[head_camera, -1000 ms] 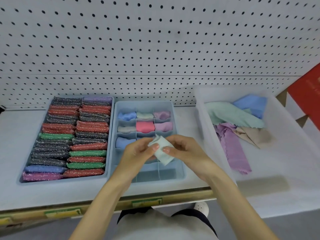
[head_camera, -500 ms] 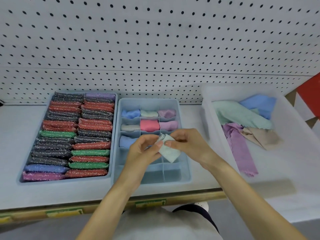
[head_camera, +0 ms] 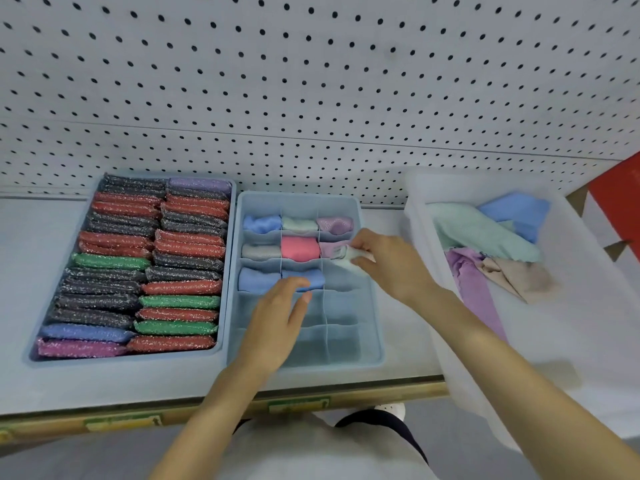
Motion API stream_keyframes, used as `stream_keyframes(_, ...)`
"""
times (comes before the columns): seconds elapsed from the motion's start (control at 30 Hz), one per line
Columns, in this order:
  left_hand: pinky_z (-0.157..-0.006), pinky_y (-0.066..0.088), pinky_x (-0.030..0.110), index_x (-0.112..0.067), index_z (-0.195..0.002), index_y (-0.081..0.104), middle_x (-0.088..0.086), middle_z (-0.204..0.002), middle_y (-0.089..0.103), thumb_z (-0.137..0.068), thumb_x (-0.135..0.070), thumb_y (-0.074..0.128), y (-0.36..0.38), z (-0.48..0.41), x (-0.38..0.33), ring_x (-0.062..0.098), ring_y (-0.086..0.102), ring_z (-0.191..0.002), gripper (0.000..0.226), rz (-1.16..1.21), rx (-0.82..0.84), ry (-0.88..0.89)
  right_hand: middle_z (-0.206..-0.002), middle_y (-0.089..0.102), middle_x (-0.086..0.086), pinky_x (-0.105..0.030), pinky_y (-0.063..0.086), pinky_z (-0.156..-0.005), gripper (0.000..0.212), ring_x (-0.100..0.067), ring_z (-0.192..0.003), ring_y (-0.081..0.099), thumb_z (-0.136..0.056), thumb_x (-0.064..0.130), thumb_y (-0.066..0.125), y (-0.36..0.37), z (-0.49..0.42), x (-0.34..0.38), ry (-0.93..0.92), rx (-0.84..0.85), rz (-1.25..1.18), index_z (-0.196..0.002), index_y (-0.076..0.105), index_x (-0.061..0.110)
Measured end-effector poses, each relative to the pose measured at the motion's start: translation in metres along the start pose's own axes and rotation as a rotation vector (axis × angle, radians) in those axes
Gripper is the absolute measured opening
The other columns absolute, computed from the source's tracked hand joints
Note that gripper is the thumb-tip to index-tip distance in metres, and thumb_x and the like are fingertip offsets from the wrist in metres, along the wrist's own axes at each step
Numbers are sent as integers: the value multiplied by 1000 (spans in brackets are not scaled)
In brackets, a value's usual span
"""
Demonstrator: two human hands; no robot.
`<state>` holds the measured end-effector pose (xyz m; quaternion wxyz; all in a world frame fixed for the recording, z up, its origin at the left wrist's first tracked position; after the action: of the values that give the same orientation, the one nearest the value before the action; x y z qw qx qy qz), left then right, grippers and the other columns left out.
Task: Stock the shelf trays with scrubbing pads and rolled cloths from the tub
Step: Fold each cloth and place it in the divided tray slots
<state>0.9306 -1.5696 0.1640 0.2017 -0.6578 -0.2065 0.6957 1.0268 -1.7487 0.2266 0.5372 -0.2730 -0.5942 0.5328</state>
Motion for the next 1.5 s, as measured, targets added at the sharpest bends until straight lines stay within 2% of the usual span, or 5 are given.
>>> stream_keyframes(0.37, -117, 1, 25, -17, -145, 35, 1, -152, 34, -82, -60, -2, 3, -3, 9, 13, 22, -143, 85, -330, 143, 17, -99, 66, -7, -28, 26, -95, 18, -32, -93, 59, -91, 19, 52, 47, -18, -6, -318, 172, 508, -109, 52, 14)
stream_keyframes(0.7, -107, 28, 28, -8, -126, 57, 7, -131, 56, -95, -49, 22, 4, -9, -6, 21, 47, -126, 62, -141, -20, 3, -106, 62, 6, -45, 12, -111, 23, -20, -104, 59, -98, 17, 38, 41, -3, -9, -396, 225, 467, -103, 59, 24)
stream_keyframes(0.9, -85, 39, 14, -24, -102, 60, -4, -100, 62, -102, -30, 36, 33, -21, -84, 6, 56, -93, 25, 112, -134, 76, -90, 68, 5, -30, 45, -74, 15, -15, -78, 60, -92, 22, 53, -47, 49, -76, 83, -218, -282, -96, 67, 17)
stream_keyframes(1.13, -83, 35, 3, -39, -94, 59, -17, -102, 64, -95, -33, 34, 117, -24, -182, -11, 55, -96, 26, 311, -91, 96, -102, 55, -8, -27, 42, -68, 46, -21, -88, 54, -86, 40, 65, -27, 101, -245, 760, 215, -342, -114, 49, 8)
stream_keyframes(1.5, -80, 35, 3, -31, -95, 62, -17, -98, 65, -95, -33, 38, 174, -15, -222, -9, 56, -93, 25, 293, -258, -87, -70, 46, -5, -25, 34, -47, 13, -19, -59, 45, -76, 10, 62, -23, 95, -243, 582, 246, -863, -72, 51, 4)
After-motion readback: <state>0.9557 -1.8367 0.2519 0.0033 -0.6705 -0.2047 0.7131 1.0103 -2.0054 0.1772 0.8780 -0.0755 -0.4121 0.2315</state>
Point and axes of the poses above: each hand's wrist, its own z-axis away from the middle knuckle, its own y-axis out of the palm, x = y × z, the point moved 1 cm from there along -z, towards the middle knuckle
